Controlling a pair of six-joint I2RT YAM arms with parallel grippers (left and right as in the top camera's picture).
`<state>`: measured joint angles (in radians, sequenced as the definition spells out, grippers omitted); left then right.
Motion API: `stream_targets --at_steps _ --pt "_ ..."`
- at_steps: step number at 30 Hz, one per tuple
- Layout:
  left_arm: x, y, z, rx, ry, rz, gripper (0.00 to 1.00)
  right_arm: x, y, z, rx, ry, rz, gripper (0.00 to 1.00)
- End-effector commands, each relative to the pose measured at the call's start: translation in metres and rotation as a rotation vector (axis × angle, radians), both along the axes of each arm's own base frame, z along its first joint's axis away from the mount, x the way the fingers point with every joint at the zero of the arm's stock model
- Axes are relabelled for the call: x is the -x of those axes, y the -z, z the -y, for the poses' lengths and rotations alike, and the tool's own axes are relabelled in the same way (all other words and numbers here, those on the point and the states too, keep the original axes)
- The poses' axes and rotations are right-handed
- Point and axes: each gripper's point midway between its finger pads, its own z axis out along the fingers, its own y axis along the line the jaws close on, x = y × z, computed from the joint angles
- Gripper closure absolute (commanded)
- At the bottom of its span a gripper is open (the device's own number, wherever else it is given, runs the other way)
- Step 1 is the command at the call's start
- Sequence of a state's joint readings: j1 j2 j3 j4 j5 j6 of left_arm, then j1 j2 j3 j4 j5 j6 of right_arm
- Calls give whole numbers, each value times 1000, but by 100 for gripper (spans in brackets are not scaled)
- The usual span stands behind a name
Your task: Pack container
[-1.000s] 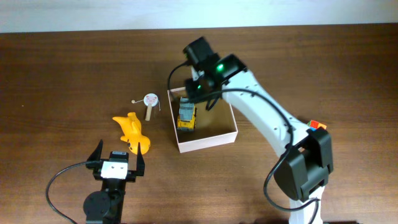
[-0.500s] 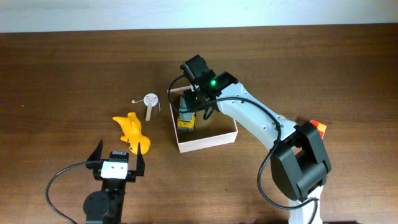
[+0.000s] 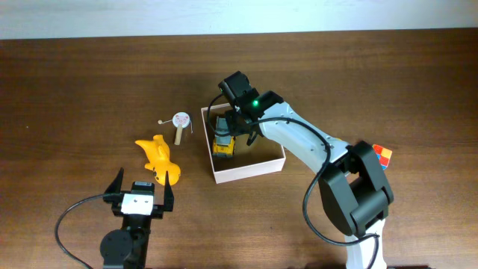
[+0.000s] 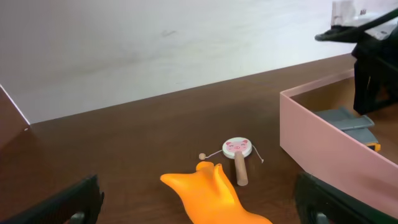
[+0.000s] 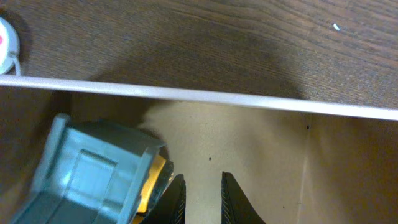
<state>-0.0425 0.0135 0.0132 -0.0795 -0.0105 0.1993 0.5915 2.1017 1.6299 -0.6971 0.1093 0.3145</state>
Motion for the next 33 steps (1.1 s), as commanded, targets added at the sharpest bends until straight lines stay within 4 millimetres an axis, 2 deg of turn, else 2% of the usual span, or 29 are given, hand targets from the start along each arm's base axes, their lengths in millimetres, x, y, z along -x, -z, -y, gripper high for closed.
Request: stream_targets --at_steps 1,5,13,22,25,30,31,33 --pt "0 1 2 -15 11 0 1 -1 15 4 28 -4 -10 85" --pt "0 1 2 -15 11 0 1 0 19 0 18 -24 -21 87" --pt "0 1 2 -15 11 0 1 4 15 -25 -56 -225 -20 89" --pt "0 1 2 -15 11 0 1 8 14 -33 -72 -320 -16 89" --pt "0 1 2 -15 11 0 1 0 14 -24 -45 -280 -1 89" --pt "0 1 2 -15 11 0 1 -18 15 10 -27 -109 -3 88" --pt "0 1 2 -15 11 0 1 -21 15 18 -32 -76 -8 84" --pt "0 1 2 -15 11 0 1 -26 16 30 -38 -28 -18 83"
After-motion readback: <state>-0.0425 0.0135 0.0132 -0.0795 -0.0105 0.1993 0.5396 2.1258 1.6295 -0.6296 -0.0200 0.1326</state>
